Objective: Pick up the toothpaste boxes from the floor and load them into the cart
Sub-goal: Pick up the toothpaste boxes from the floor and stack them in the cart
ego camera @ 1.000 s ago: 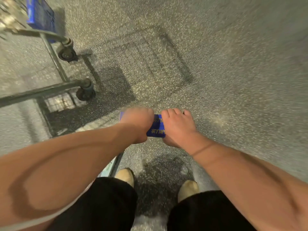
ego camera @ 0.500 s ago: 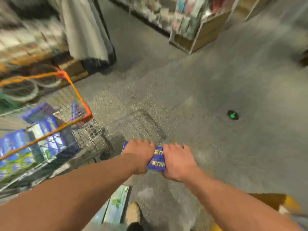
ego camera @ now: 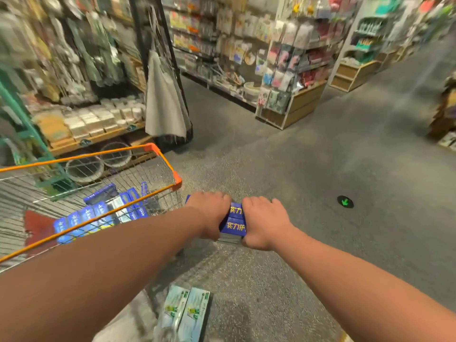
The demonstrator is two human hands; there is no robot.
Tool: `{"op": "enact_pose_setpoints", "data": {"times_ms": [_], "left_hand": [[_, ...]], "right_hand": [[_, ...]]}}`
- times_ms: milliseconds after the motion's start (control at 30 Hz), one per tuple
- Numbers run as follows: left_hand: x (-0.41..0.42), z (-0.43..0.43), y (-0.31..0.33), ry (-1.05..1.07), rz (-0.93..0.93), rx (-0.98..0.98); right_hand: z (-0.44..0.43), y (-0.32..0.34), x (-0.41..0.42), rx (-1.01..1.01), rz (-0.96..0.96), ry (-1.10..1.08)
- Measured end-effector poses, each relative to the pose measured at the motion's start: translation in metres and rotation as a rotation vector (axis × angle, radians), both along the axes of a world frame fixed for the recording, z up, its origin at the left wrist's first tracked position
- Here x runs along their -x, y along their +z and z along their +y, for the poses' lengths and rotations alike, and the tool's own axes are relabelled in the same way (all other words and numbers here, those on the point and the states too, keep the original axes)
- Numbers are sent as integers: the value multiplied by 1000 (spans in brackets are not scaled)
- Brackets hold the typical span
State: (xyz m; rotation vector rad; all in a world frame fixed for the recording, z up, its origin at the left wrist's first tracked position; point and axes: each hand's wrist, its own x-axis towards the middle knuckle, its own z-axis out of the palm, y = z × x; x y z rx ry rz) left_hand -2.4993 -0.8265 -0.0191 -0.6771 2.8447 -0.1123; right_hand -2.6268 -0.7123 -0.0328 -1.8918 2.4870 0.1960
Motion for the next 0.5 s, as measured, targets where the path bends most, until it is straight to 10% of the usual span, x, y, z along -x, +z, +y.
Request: {"op": "enact_pose_setpoints", "data": {"times_ms": [500], "left_hand": [[-210,-138,63,-38,31,49]], "right_hand": [[-141,62,-208,56,47,20]]}}
